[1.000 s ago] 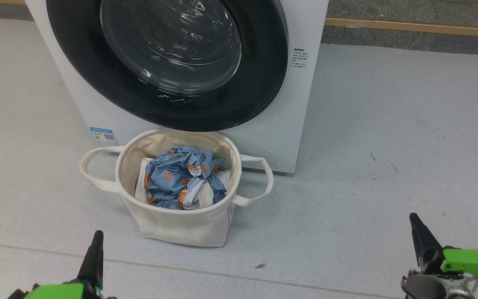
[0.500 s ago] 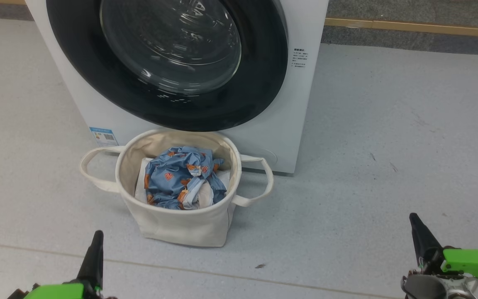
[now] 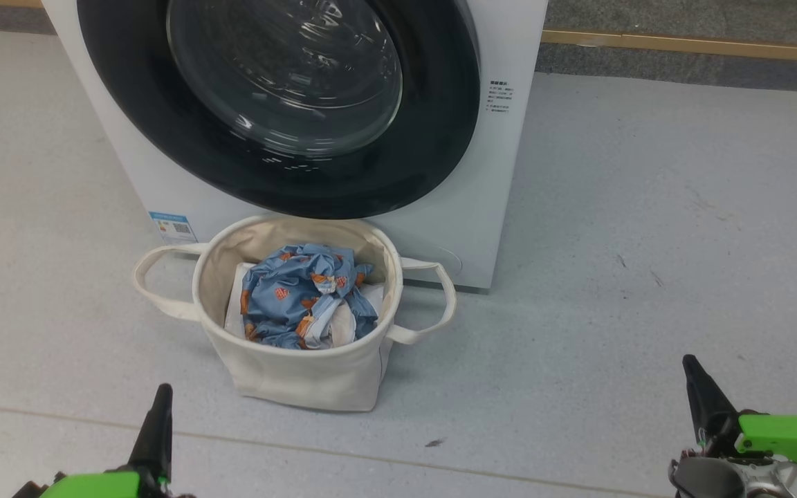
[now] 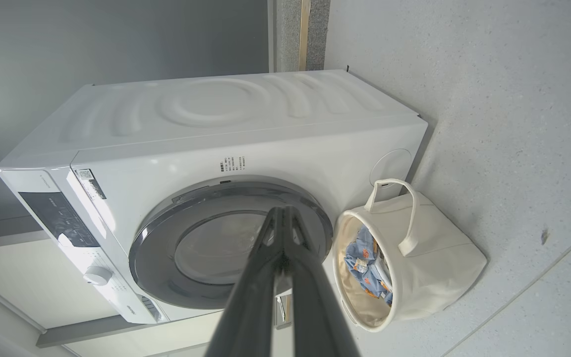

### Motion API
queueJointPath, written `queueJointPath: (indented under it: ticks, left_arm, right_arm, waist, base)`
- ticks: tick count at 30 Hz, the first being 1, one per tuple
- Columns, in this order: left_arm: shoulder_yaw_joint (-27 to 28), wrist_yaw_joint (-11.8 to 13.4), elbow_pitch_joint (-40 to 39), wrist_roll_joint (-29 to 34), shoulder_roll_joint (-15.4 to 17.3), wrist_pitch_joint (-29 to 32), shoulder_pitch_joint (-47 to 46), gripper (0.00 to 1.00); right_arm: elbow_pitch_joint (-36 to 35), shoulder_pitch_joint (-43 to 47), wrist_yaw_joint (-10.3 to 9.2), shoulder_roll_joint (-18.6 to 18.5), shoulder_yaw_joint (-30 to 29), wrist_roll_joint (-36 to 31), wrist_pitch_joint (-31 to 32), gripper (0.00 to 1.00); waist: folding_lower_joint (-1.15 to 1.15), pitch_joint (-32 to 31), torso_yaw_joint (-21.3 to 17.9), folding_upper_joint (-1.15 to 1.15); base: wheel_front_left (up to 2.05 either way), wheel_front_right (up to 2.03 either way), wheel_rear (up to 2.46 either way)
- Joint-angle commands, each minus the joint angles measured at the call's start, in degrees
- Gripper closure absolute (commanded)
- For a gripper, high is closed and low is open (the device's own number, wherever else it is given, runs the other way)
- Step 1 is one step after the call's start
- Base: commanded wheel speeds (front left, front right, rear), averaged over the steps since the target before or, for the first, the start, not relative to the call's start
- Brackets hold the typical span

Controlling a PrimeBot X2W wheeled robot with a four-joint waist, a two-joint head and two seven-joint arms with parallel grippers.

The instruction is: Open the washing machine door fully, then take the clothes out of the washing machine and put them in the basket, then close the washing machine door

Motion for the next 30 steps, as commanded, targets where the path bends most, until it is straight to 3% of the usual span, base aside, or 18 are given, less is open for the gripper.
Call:
queueJointPath:
  ticks: [1,30]
  left_arm:
    - [1.95,0.09,-2.14,-0.21,0.29,0.48,-2.64,1.00]
    - [1.95,0.09,-2.14,-0.21,0.29,0.47,-2.64,1.00]
  right_arm:
    - [-2.28,-0.86,0.00,-0.31,1.08,0.29,0.44,1.00]
    - [-2.28,-0.86,0.00,-0.31,1.09,0.29,0.44,1.00]
  waist:
    - [0.00,0.00,0.00,0.00]
    - [0.00,0.00,0.00,0.00]
  base:
    - [0.00,0.00,0.00]
    - [0.00,0.00,0.00]
